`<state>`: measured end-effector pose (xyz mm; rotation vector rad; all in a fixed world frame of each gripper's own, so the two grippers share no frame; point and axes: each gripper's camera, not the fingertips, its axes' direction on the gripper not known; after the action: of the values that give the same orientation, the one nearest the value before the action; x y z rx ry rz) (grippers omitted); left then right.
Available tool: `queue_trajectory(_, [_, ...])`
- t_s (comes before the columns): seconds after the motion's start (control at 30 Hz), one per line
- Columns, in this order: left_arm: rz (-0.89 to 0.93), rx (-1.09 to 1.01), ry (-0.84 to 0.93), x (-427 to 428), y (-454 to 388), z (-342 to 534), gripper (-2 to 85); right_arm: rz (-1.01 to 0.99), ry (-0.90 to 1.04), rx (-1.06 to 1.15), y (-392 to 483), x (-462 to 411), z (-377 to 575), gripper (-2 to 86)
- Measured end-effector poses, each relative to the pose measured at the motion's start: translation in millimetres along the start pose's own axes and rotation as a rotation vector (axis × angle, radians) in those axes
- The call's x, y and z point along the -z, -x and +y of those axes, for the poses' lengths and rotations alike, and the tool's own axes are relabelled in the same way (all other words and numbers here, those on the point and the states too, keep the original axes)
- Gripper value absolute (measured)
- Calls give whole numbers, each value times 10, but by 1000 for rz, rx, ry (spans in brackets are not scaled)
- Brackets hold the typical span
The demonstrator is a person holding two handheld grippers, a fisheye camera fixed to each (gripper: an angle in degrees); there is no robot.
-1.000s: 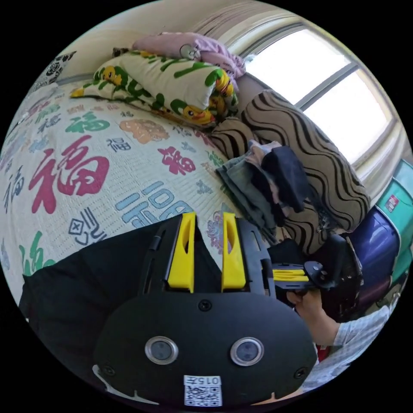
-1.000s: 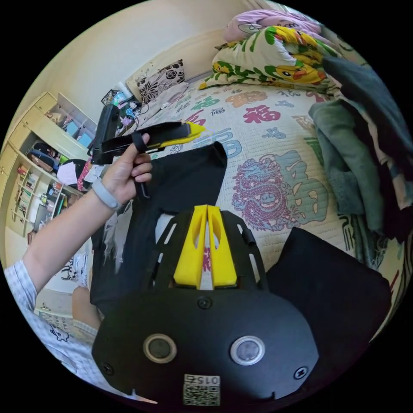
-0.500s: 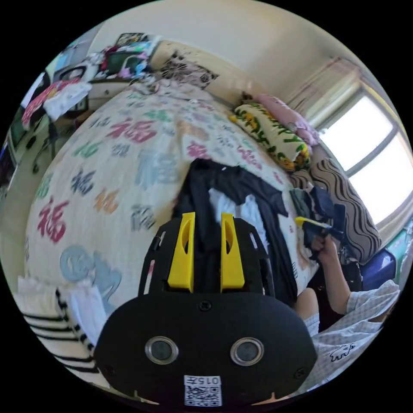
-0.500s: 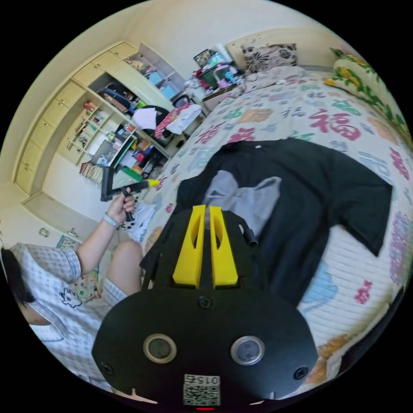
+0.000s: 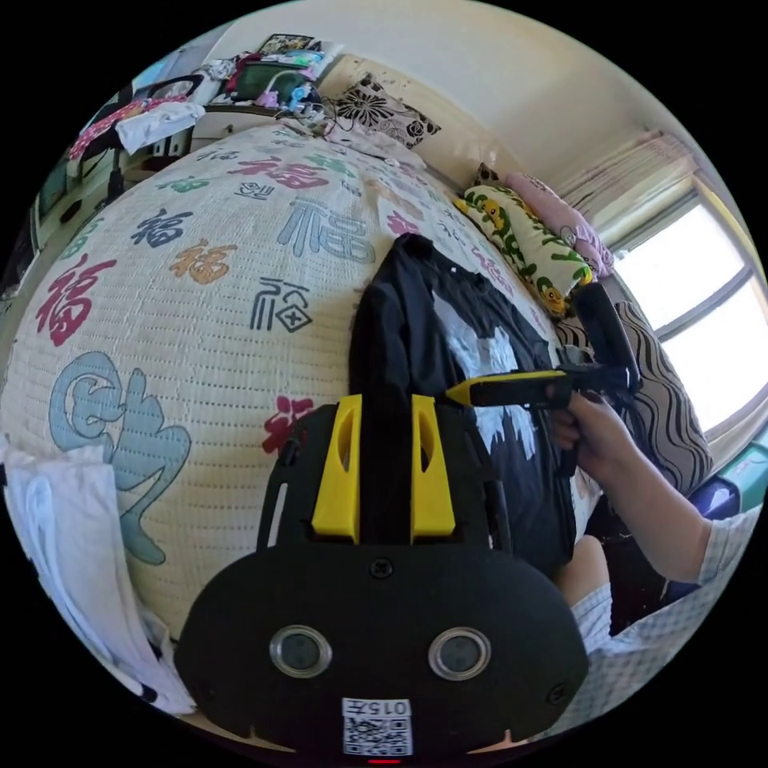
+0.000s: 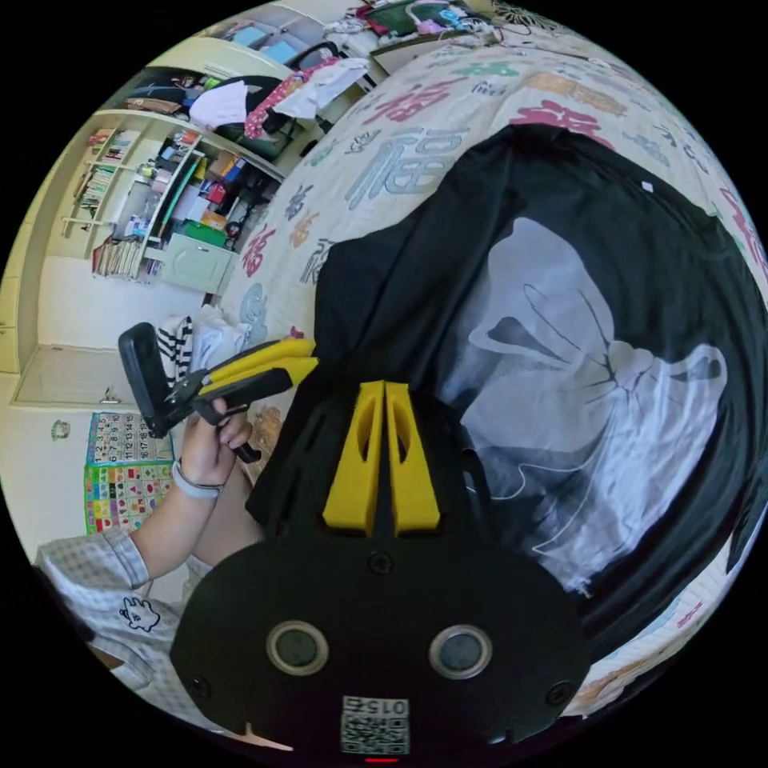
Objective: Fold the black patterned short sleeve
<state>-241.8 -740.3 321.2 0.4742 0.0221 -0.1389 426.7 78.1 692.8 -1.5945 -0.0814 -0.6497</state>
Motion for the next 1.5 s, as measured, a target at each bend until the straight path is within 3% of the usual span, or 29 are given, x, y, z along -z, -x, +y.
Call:
queue_trajectory(0.13, [45,26,69,208,195,-160,21,4,-4,3,-24,-317,-147,-4])
queue_trajectory(0.33, [251,143,-166,1159,648,-125,2,-93,-221,-6,-25,-119,-459,-2])
queue_trajectory(0.43, [336,222,-263,1582,966,-104,1,-44,-114,127,252,-322,-704,11])
queue_trajectory(0.53, [390,167,-123,1717,1114,-169,1,-7,28,188,469,-851,-812,60])
queue_trajectory(0.63, [369,173,-100,1877,1188,-52,1,-40,81,168,567,-1407,-908,74])
queue_trajectory(0.77, [378,234,-147,2228,1362,72,1,113,172,131,626,-2074,-963,29])
queue_trajectory(0.83, [366,237,-150,2392,1422,78,1,128,130,130,646,-2109,-920,7])
queue_trajectory(1.03, [380,266,-199,2844,1558,86,1,-74,-59,31,525,-1722,-676,-4])
queue_trajectory(1.23, [338,375,-387,3304,1645,151,-3,-106,-279,73,873,-1253,-1039,-4])
queue_trajectory(1.5, [179,490,-534,3705,1836,237,10,36,-126,200,1806,-2034,-2073,-4])
